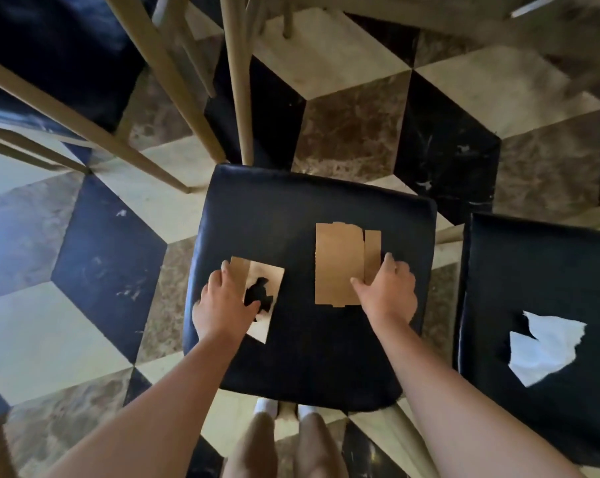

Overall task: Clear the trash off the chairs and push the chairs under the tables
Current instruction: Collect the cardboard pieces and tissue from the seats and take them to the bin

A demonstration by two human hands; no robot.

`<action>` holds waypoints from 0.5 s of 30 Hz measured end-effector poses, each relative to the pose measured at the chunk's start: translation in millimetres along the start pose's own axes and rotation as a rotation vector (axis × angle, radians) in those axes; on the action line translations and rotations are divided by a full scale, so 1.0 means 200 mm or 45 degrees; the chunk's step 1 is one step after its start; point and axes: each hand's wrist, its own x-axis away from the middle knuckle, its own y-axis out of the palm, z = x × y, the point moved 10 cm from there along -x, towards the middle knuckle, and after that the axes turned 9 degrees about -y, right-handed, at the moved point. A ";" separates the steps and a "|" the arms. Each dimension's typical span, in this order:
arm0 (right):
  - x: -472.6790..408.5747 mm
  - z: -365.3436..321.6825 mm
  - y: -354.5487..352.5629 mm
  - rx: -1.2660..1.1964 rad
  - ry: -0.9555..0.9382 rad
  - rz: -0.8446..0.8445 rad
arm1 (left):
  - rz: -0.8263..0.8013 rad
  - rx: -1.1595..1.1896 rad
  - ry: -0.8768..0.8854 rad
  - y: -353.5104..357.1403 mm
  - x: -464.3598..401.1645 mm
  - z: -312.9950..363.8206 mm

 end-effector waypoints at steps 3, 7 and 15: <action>-0.02 0.00 0.04 -0.061 0.039 0.035 | -0.044 0.001 -0.096 0.06 -0.02 -0.05; -0.04 0.02 0.06 -0.167 0.085 0.048 | -0.020 0.111 -0.134 0.07 -0.03 -0.05; -0.05 0.06 0.06 -0.373 0.169 0.044 | -0.103 0.539 -0.198 0.06 -0.03 -0.07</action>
